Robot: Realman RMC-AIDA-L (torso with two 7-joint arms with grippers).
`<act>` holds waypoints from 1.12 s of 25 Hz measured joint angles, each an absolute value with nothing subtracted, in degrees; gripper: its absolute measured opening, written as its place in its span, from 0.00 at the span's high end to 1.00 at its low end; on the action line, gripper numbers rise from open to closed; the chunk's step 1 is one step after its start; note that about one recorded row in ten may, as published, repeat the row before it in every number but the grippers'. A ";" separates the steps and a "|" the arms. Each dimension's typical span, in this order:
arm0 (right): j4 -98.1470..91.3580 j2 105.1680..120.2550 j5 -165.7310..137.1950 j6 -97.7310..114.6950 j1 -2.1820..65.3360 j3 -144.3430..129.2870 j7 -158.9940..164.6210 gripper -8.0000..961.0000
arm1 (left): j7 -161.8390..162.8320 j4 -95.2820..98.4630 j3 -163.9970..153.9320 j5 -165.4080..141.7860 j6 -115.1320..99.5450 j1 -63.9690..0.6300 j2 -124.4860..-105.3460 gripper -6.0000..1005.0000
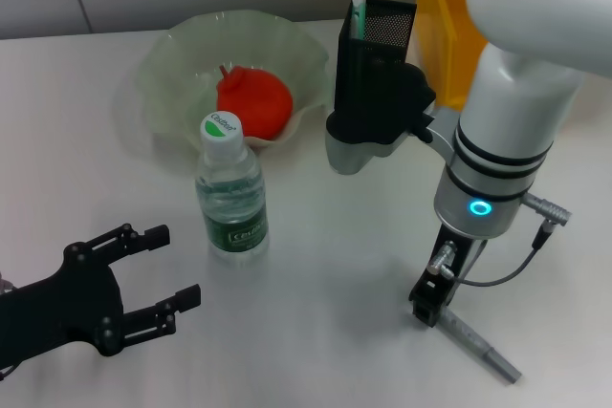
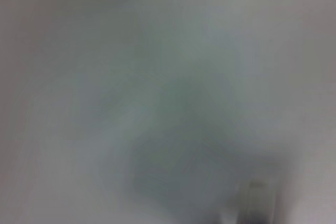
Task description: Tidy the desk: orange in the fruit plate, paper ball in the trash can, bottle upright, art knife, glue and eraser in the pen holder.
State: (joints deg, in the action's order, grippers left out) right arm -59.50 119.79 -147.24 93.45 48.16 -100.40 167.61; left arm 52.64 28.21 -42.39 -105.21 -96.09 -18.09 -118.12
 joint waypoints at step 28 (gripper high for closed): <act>-89.79 119.07 -152.52 97.88 38.02 -74.95 156.62 0.83 | 53.36 28.21 -42.10 -104.60 -96.24 -18.21 -118.14 0.20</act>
State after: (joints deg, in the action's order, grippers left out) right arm -89.79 119.07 -152.52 97.88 38.02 -74.96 156.62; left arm 53.36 28.21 -42.10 -104.60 -96.24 -18.21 -118.14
